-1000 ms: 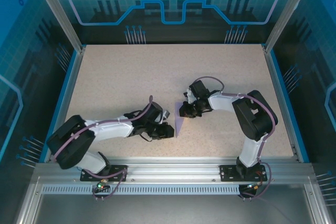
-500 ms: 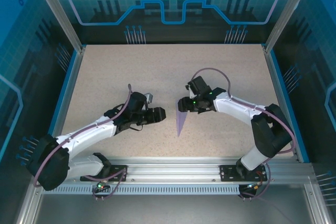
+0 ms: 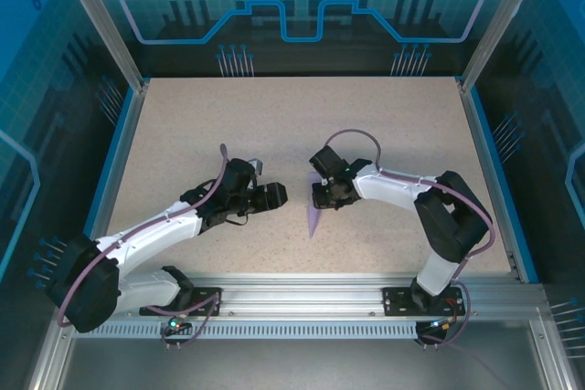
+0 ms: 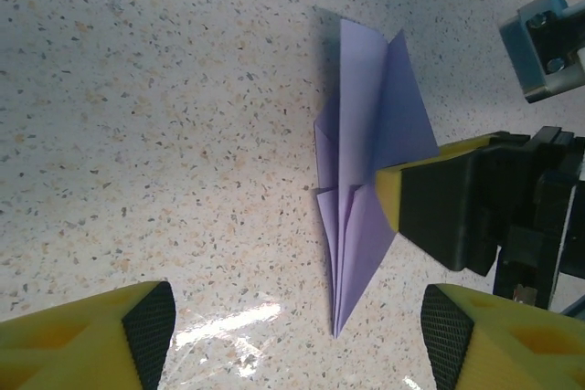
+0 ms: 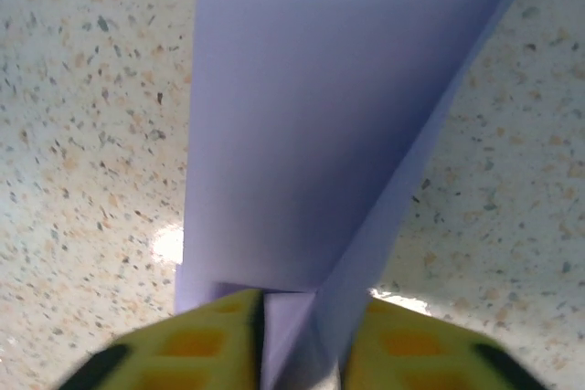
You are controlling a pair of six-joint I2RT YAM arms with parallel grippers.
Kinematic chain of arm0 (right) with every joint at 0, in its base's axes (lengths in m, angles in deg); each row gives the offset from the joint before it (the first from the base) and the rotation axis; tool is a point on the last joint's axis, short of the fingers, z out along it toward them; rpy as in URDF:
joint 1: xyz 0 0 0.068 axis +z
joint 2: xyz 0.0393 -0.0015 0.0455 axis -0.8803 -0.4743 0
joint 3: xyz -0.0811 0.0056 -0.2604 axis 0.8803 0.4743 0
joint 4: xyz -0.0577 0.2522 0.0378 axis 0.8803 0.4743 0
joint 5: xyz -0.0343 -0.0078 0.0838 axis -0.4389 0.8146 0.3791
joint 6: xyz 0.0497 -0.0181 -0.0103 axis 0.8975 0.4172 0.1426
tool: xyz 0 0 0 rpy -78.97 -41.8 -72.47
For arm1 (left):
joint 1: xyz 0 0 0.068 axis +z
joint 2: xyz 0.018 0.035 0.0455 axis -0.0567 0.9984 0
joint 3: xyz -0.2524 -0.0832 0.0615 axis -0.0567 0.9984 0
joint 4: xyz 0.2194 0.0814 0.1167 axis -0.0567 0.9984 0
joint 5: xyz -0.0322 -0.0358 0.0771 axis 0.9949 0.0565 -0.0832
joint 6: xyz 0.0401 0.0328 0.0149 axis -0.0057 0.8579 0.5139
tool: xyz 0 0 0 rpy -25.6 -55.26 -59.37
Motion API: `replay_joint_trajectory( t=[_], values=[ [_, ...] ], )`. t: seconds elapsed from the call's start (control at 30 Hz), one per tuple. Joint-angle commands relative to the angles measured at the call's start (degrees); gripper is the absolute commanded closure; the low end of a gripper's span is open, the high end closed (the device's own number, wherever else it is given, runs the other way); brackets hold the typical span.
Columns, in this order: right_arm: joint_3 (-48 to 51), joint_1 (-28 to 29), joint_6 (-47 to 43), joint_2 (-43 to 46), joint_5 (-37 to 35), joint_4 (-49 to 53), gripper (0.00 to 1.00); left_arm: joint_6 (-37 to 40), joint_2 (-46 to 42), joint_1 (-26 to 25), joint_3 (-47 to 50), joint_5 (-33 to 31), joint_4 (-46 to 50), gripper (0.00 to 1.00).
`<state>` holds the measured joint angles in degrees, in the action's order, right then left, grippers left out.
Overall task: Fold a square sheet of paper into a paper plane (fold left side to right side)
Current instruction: Turn over the paper plane at the center of the table.
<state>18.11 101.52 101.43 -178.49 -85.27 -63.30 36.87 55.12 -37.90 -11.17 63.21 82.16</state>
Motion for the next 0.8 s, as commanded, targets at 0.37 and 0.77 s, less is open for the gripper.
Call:
replay_joint_trajectory(
  t=[0.37,0.77],
  values=[
    [1.59,1.41,-1.04,13.79,11.07,-4.38,0.96,-0.17,-4.9,0.42,-0.98,-5.99,4.78,0.23],
    [17.08,-5.56,3.22,9.58,20.85,-23.24,0.93,0.02,-9.08,0.46,0.03,-8.82,7.03,0.2]
  ],
)
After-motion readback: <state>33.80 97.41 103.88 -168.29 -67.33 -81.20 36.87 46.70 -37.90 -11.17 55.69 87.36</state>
